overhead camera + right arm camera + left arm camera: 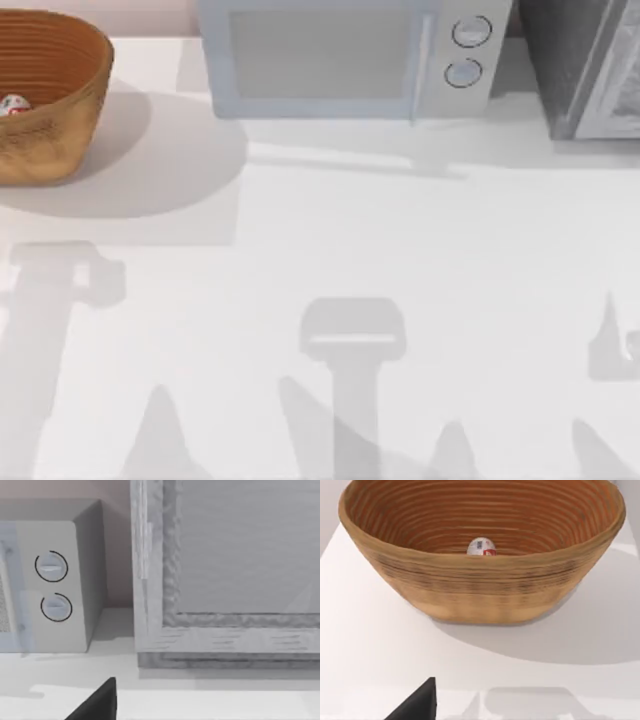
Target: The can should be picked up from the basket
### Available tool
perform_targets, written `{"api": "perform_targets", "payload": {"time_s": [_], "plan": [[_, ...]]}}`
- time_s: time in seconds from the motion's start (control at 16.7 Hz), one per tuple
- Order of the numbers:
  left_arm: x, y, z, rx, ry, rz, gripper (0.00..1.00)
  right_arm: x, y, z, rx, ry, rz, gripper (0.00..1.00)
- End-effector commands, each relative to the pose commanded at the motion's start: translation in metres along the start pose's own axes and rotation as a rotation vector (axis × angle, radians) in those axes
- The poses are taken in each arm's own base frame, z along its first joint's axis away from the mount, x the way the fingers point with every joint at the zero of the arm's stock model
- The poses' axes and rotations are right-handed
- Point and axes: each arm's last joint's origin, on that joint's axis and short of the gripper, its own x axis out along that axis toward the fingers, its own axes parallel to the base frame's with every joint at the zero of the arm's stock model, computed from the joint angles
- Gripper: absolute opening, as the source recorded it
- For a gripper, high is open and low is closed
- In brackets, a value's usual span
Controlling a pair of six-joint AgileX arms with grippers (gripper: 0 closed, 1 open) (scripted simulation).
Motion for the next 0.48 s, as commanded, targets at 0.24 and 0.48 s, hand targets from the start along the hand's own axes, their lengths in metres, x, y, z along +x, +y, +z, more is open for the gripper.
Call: {"api": "perform_targets", "payload": {"time_s": [0.24, 0.48], "plan": [[0.036, 0.007, 0.068, 0.006, 0.185, 0.002, 1.0, 0.0, 0.0, 0.0, 0.0, 0.0, 0.0, 1.0], [0.102, 0.016, 0.119, 0.01, 0.381, -0.007, 1.0, 0.0, 0.0, 0.0, 0.0, 0.0, 0.0, 1.0]]}}
